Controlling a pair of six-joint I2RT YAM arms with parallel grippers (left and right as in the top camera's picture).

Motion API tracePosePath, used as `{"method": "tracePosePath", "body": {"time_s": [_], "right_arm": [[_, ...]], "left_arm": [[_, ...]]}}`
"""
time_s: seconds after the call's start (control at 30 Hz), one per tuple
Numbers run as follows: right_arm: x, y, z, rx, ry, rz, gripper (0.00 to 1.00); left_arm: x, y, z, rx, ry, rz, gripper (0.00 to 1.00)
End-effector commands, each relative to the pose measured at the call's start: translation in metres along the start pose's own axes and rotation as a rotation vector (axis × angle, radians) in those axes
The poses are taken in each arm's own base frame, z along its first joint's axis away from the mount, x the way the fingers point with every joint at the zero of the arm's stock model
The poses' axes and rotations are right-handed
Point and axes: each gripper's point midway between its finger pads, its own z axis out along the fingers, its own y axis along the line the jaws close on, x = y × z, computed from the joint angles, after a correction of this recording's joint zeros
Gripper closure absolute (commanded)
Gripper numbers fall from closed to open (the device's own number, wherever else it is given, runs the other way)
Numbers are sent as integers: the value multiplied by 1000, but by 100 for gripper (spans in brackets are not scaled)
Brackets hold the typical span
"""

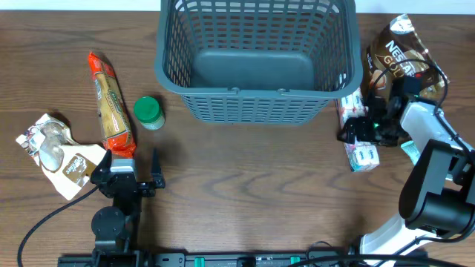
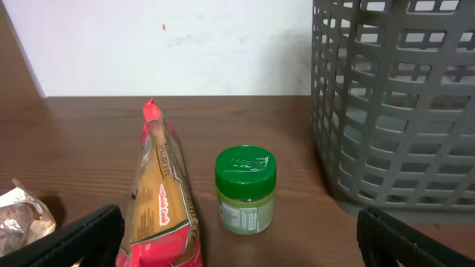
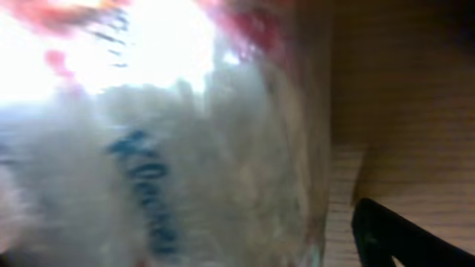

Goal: Pack container
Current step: 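Lower the right gripper and grasp the Kleenex tissue pack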

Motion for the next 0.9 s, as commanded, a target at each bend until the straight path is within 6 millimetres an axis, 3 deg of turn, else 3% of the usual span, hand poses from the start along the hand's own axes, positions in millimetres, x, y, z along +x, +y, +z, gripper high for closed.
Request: {"method": "tracePosePath", "body": {"time_s": [0.0,0.27,0.37,0.4,0.47,0.53,0.57,0.87], "right_arm": [[2,-7,3,65,13,32,19],[0,-16,2,169,14,57,26],[0,-11,3,167,17,42,47],[0,-9,3,166,20,37,59],[1,-7,4,165,25,29,71],[3,-5,4,163,34,22,94],[4,-4,4,161,38,21,99],[0,10,-2,100,22,18,99]], "left_arm": [[18,2,1,-11,55,5,1],[18,2,1,-10,55,5,1],[18,2,1,-10,55,5,1],[18,2,1,-11,55,5,2],[18,2,1,-11,55,5,1],[18,2,1,-11,55,5,1],[18,2,1,-11,55,5,1],[18,2,1,-10,55,5,1]]}}
